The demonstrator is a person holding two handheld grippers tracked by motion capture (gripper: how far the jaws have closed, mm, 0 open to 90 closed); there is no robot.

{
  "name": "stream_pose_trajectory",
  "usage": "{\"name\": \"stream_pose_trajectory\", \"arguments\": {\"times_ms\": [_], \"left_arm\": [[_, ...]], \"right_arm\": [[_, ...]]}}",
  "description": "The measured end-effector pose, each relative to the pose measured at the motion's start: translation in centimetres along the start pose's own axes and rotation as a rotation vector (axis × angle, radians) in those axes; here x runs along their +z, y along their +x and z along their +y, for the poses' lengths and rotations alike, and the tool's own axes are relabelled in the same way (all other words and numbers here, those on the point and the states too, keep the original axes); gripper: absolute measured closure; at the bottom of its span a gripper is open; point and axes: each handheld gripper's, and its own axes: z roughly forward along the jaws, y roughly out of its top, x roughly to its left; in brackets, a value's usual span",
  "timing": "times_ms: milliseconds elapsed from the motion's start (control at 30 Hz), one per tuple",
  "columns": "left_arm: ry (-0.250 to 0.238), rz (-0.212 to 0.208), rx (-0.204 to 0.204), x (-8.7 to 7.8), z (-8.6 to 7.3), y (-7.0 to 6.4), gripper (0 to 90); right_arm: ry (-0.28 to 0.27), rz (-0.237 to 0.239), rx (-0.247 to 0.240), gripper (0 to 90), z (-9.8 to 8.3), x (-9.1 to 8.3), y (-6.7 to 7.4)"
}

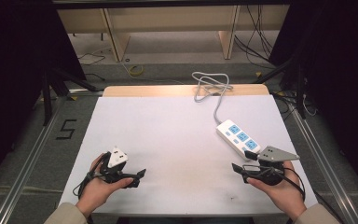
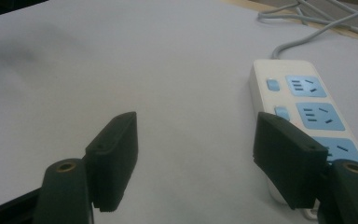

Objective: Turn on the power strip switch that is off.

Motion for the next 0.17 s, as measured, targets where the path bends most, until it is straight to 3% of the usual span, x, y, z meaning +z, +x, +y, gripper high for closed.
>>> {"name": "stream_pose_trajectory", "arguments": {"times_ms": [167], "left_arm": [[-0.003,0.001,-0.003,0.06,0.02,-0.02,8.4]], "right_arm": [[-0.012,-0.003,0.003,31.1,0.02,0.01,-0.01]]}}
